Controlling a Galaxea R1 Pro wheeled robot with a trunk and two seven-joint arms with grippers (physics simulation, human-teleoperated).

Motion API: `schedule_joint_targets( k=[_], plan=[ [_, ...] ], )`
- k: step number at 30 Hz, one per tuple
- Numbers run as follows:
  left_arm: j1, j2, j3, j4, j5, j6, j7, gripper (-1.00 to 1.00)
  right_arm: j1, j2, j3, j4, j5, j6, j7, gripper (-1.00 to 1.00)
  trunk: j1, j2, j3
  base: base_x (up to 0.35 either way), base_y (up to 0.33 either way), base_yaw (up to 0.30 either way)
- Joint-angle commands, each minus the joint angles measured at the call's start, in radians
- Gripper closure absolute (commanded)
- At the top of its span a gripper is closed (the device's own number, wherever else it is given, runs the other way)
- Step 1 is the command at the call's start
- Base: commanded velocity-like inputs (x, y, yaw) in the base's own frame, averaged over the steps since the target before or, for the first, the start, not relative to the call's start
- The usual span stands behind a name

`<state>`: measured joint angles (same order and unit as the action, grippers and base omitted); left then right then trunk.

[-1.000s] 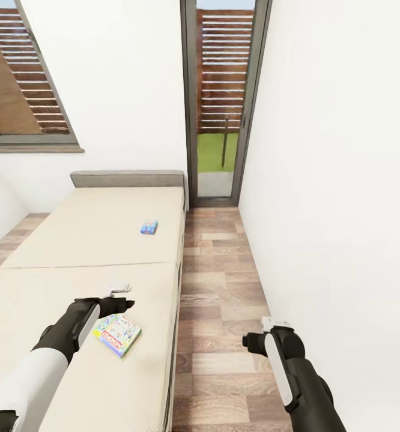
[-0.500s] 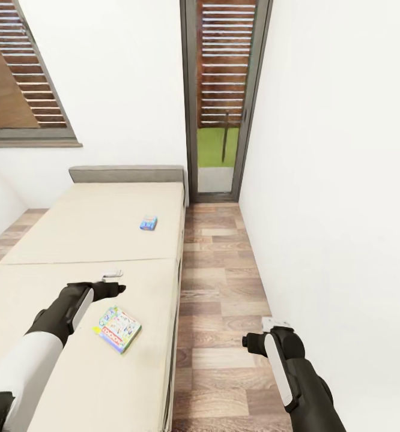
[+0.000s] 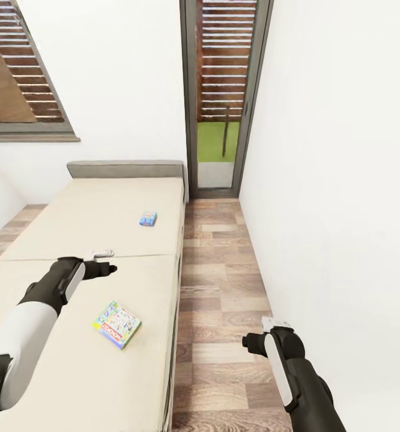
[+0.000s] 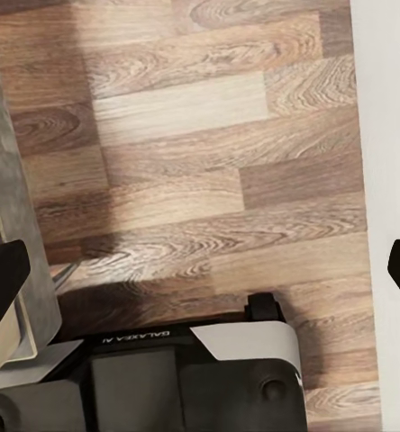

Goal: Put all the toys in the child's room - the three board games (two on the bed and one on the table), the two jigsaw puzzles on the table, and the tennis ball on the table - inside the toy box on the table in the child's room.

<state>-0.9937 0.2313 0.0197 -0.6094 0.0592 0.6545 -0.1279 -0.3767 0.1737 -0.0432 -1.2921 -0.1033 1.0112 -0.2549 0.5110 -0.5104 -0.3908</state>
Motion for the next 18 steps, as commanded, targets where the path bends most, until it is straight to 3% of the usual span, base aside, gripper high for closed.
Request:
schedule_joint_targets(
  k=[1,18],
  plan=[
    [-0.003,0.000,0.002,0.001,0.006,0.007,-0.001,-1.00,-0.001,0.001,-0.001,-0.001,-0.011,0.003,-0.009,-1.00,0.000,-0.002,-0.003,0.000,0.000,0.000],
    [-0.032,-0.006,0.000,0.012,-0.001,-0.028,0.012,-1.00,-0.001,0.001,-0.001,-0.001,-0.010,0.004,-0.008,-1.00,0.000,-0.002,-0.031,0.000,0.000,0.000]
  ],
)
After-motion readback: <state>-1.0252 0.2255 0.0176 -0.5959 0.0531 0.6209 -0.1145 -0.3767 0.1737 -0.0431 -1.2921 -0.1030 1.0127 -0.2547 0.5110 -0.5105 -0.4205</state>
